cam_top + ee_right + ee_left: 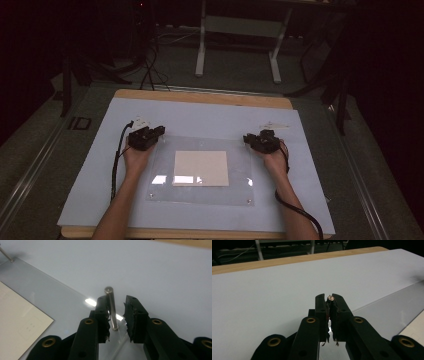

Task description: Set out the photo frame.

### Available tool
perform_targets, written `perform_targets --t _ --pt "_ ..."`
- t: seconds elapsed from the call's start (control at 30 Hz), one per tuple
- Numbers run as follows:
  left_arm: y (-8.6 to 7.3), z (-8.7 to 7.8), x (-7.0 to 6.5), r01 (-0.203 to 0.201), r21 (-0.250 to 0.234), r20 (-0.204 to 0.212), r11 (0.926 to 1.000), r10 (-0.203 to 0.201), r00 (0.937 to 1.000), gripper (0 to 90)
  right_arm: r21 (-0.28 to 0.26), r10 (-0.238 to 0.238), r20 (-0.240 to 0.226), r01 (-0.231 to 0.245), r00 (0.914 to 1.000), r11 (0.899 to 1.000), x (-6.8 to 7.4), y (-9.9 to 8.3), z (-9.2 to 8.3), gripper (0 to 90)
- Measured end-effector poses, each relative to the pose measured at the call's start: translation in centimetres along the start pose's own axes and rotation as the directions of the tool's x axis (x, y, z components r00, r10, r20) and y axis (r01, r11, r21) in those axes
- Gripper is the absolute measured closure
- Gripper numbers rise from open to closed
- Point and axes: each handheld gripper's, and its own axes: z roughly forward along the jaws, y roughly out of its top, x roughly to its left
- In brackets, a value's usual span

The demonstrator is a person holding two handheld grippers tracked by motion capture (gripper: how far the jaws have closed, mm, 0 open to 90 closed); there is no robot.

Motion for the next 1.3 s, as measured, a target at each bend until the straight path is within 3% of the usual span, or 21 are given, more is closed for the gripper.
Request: perform_targets --t 0.2,0.47,0.67,0.93,1.03,1.3 --pt "0.0 0.0 -0.1 0.002 0.003 -0.005 1.0 -0.002 1.0 84.2 -0.056 -0.054 0.033 0.056 0.998 0.997 0.7 0.2 -0.7 78.6" --pt "0.0 -0.1 0.0 0.005 0.005 0.004 1.0 -0.005 1.0 82.7 -0.043 -0.094 0.059 0.096 0.9938 0.994 1.3 0.4 -0.6 84.5" --pt "0.0 -0.3 0.1 0.003 -0.009 0.012 1.0 -0.003 0.9999 82.7 -0.049 -0.086 0.052 0.089 0.9949 0.995 1.2 0.4 -0.7 84.4" --pt "0.3 -0.3 0.3 -0.008 0.016 0.018 0.9998 0.008 0.9998 84.8 -0.044 -0.037 0.017 0.038 0.9992 0.998 0.7 0.5 -0.6 84.5" --pt "0.3 0.0 0.9 0.027 0.018 0.056 0.9995 -0.027 0.9981 84.5 -0.016 -0.007 0.016 0.007 0.9998 1.0 0.6 1.0 -0.4 84.5" --pt "1.0 0.5 1.5 0.046 0.072 0.07 0.9964 -0.051 0.9963 85.0 0.027 0.05 0.024 -0.051 0.9985 0.998 0.2 1.8 0.0 84.9"
